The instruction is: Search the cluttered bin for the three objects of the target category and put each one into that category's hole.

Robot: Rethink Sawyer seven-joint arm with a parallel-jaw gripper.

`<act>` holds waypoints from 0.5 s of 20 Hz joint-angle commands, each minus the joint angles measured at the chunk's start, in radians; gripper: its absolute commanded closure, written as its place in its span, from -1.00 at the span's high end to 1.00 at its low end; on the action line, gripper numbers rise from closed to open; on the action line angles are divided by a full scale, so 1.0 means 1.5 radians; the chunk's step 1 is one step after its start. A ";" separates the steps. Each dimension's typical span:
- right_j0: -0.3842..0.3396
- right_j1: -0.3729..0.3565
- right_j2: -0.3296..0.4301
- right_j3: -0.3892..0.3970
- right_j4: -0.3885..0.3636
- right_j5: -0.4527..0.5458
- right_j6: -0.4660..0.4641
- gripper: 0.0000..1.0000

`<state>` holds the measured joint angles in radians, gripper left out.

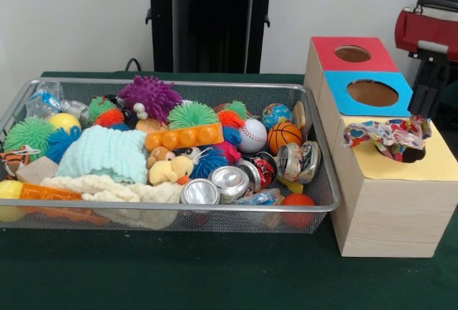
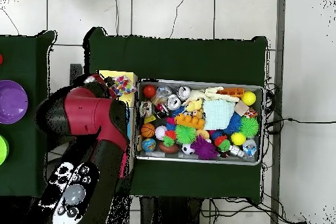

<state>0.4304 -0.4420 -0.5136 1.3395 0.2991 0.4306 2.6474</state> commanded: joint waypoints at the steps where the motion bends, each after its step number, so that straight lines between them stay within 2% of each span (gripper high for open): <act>1: -0.002 0.009 0.036 0.052 -0.030 0.036 0.046 -1.00; 3: 0.005 0.012 0.015 0.042 -0.033 0.055 0.052 -1.00; 10: 0.002 0.017 0.013 0.041 -0.034 0.049 0.046 -1.00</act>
<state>0.4412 -0.4417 -0.5259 1.3395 0.2991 0.4306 2.6474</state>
